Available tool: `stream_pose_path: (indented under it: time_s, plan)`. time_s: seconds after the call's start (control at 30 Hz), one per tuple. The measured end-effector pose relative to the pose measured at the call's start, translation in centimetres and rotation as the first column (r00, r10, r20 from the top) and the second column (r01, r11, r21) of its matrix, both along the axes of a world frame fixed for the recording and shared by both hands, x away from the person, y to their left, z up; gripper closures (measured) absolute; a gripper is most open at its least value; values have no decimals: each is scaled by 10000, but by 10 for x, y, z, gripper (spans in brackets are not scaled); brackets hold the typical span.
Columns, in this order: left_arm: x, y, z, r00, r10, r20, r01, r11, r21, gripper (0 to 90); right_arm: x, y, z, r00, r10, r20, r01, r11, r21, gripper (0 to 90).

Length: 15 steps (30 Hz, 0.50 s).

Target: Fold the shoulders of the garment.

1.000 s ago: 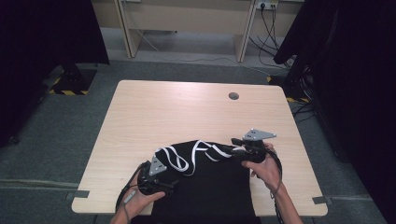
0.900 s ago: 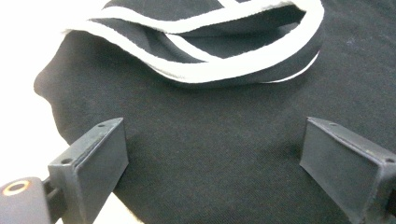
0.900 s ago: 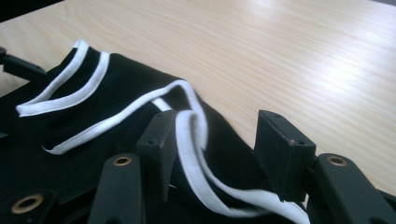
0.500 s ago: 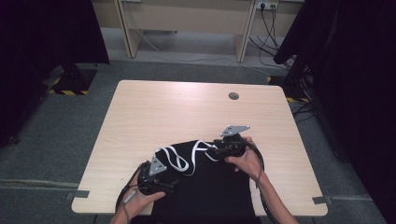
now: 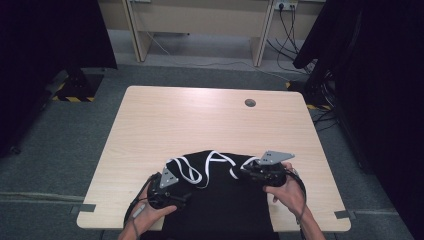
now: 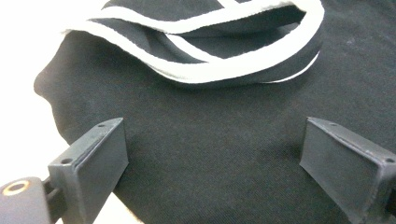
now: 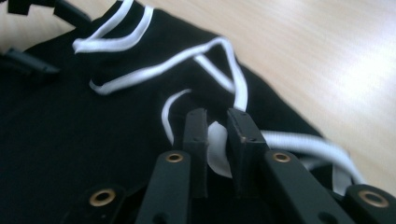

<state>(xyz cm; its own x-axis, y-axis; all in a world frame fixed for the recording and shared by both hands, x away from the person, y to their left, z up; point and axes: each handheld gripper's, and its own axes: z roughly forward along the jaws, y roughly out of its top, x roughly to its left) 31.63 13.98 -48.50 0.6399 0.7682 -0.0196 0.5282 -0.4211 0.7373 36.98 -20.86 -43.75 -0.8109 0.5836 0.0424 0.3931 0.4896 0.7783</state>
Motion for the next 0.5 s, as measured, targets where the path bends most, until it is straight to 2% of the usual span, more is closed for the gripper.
stream_pose_path:
  time_s: [0.03,0.13,0.23,0.33,0.37,0.4,0.5]
  plan:
    - [0,0,0,10000,0,0,0,10000,0,68,0,0,0,10000,0,0,0,10000,0,778]
    - [0,0,0,10000,-2,1,2,10000,5,68,-11,-14,-3,9995,-224,-208,226,9997,114,687]
    - [0,0,0,10000,1,1,-1,10000,5,68,-13,-21,-2,9990,-424,-172,427,9990,154,663]
    - [0,0,0,10000,1,1,-1,10000,8,68,-9,-33,2,9950,-999,-51,1000,9949,98,644]
    - [0,0,0,10000,1,1,-1,10000,8,68,-9,-33,2,9950,-999,-51,1000,9949,98,644]
    - [0,0,0,10000,0,1,0,10000,7,68,-2,-36,1,9898,-1421,-79,1421,9898,-38,626]
    - [0,0,0,10000,0,0,0,10000,6,68,6,-37,-2,9858,-1669,-165,1668,9860,-70,617]
